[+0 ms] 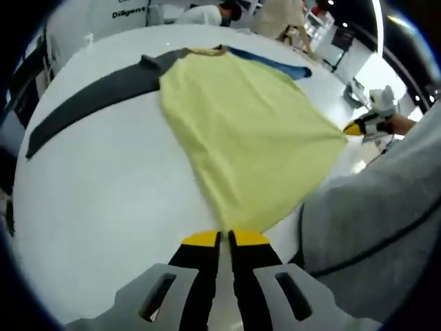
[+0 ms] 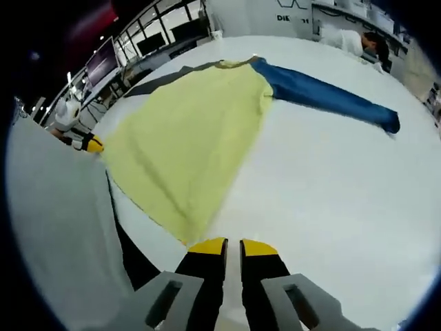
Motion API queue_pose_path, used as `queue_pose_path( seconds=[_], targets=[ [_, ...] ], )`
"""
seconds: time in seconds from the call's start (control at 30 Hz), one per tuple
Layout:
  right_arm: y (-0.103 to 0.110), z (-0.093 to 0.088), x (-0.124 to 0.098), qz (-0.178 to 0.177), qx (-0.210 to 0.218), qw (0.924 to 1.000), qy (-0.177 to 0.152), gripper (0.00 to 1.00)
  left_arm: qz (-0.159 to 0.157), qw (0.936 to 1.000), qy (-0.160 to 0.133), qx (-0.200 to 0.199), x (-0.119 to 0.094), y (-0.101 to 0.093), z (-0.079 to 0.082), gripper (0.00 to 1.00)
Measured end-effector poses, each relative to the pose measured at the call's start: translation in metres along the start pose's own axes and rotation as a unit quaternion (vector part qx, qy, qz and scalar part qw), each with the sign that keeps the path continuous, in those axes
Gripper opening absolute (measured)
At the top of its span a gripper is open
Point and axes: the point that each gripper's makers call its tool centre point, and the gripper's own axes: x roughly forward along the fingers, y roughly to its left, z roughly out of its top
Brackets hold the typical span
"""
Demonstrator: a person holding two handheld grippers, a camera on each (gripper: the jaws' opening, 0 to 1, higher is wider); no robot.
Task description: Fold the garment on the visible template until the final outline fits inside the template.
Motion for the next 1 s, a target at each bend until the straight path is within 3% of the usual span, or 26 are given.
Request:
queue_pose_path(
  seconds=[0.07, 0.13, 0.3, 0.37, 0.43, 0.5, 0.67, 0.77, 0.87, 1.0],
  targets=[
    [-0.015, 0.015, -0.007, -0.007, 0.010, 0.9998, -0.016, 0.03, 0.005, 1.0000, -0.003, -0.004, -0.002, 0.002, 0.001, 0.08],
    [-0.036, 0.022, -0.008, -0.025, -0.017, 0.9993, -0.022, 0.03, 0.007, 0.9999, -0.010, -0.005, -0.005, 0.000, 0.004, 0.07],
    [-0.064, 0.050, -0.016, -0.051, -0.015, 0.9978, -0.040, 0.04, 0.031, 0.9988, -0.039, 0.003, -0.007, 0.002, 0.018, 0.08],
    [-0.077, 0.061, -0.018, -0.062, -0.014, 0.9968, -0.048, 0.05, 0.032, 0.9972, -0.068, -0.005, -0.007, 0.005, 0.029, 0.13],
    [-0.092, 0.074, -0.021, -0.075, -0.010, 0.9951, -0.063, 0.06, 0.030, 0.9947, -0.098, -0.009, -0.009, 0.003, 0.042, 0.25],
    [-0.101, 0.080, -0.021, -0.079, -0.002, 0.9943, -0.071, 0.07, 0.024, 0.9947, -0.099, -0.010, -0.009, -0.001, 0.046, 0.31],
    [-0.110, 0.086, -0.023, -0.085, 0.001, 0.9936, -0.074, 0.09, 0.026, 0.9948, -0.099, 0.005, -0.007, -0.001, 0.051, 0.35],
    [-0.140, 0.099, -0.027, -0.100, 0.004, 0.9921, -0.076, 0.10, 0.030, 0.9944, -0.099, 0.021, -0.006, -0.005, 0.058, 0.39],
    [-0.173, 0.115, -0.028, -0.128, -0.013, 0.9899, -0.060, 0.11, 0.040, 0.9916, -0.121, 0.021, -0.007, -0.004, 0.070, 0.43],
    [-0.194, 0.139, -0.032, -0.138, -0.002, 0.9875, -0.075, 0.12, 0.038, 0.9896, -0.136, 0.024, -0.005, -0.006, 0.079, 0.51]
  ],
)
